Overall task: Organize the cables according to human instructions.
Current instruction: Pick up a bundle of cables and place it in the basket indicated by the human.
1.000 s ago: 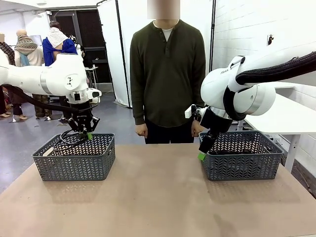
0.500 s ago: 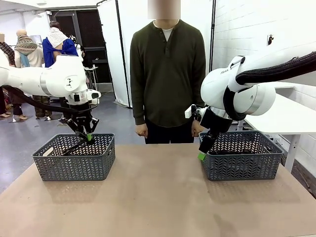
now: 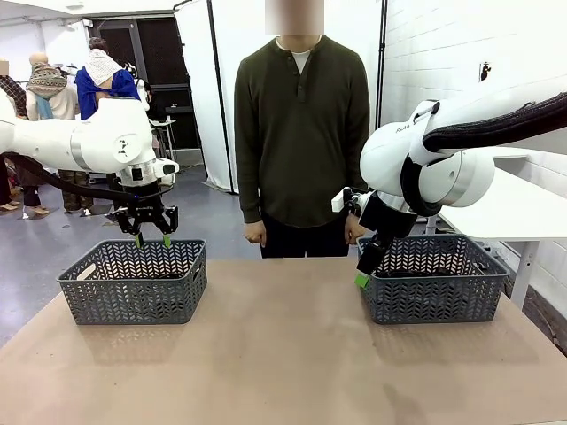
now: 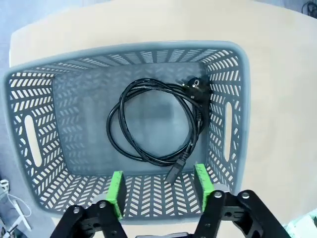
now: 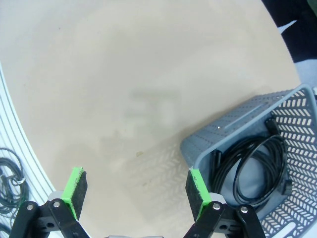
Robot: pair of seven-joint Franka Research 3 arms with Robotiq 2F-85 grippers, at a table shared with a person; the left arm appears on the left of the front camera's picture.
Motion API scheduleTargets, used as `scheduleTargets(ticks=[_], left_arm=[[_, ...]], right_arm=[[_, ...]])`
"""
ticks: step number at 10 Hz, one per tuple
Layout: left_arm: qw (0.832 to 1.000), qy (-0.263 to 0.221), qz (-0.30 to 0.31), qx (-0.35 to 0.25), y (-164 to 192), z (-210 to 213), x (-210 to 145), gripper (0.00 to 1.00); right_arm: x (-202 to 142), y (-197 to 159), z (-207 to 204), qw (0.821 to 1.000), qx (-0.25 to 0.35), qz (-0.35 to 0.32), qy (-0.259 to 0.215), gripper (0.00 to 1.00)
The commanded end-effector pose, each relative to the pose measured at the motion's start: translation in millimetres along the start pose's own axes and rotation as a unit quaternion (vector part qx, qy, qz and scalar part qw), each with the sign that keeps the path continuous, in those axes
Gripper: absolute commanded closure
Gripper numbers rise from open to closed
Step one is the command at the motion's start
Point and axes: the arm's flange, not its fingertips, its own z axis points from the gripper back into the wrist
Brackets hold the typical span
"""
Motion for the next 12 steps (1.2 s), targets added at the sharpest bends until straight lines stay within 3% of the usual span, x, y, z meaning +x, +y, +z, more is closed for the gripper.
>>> scheduleTargets(ticks=[1, 6, 7, 12], left_arm=[[1.0, -0.008, 0.008, 0.014, -1.1, 6.2, 1.1, 0.0], [0.999, 0.013, 0.032, -0.012, -0.6, 13.0, -6.4, 0.0], [1.0, -0.002, -0.001, 0.002, -4.4, 7.6, 0.8, 0.0], [1.0, -0.002, -0.001, 0.002, -4.4, 7.6, 0.8, 0.0]], right_arm=[[0.3, -0.7, -0.1, 1.0, -0.004, 0.0, 0.002, 0.0], [0.3, -0.7, -0.1, 1.0, -0.004, 0.0, 0.002, 0.0], [0.3, -0.7, -0.1, 1.0, -0.004, 0.0, 0.002, 0.0], [0.3, -0.7, -0.1, 1.0, -0.004, 0.0, 0.002, 0.0]])
